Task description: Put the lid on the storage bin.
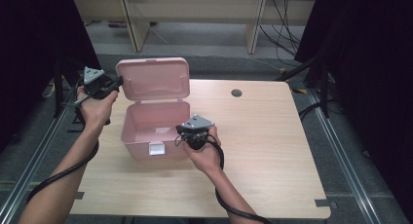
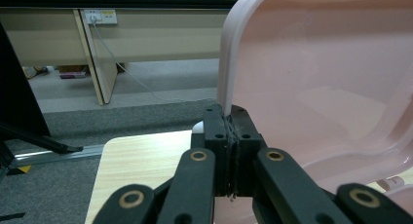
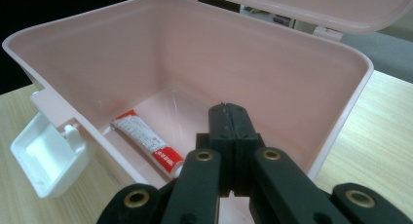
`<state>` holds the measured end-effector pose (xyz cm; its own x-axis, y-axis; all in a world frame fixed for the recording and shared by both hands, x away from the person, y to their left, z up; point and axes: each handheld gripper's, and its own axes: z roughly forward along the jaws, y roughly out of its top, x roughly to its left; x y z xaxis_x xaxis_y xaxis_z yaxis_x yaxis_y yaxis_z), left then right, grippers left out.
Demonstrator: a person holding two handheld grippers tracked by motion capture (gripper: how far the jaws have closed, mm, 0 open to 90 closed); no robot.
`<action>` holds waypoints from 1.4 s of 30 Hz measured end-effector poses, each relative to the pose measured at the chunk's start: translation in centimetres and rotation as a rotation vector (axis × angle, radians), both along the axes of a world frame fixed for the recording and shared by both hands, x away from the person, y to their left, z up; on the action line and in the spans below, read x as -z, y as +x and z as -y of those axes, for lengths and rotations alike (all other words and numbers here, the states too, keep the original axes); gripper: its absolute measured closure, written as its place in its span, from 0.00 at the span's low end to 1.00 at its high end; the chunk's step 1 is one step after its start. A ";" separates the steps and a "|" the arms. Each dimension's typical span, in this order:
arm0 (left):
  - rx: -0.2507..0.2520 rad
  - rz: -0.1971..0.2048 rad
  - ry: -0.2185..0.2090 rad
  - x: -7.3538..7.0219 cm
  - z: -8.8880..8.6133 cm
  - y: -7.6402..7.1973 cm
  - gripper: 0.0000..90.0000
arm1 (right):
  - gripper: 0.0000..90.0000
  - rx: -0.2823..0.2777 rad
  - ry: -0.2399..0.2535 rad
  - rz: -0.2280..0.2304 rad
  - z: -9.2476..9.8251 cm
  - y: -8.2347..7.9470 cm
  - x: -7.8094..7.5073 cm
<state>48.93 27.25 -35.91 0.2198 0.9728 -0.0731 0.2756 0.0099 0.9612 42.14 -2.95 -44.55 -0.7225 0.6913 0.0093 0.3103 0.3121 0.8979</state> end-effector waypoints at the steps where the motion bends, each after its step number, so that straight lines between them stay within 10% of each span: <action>1: -0.002 0.001 -0.001 0.0 0.0 0.0 0.98 | 1.00 0.000 -0.001 -0.001 0.0 0.0 0.0; 42: 0.004 0.043 0.058 0.5 0.2 -2.1 0.98 | 1.00 0.000 0.001 0.003 0.0 0.0 0.0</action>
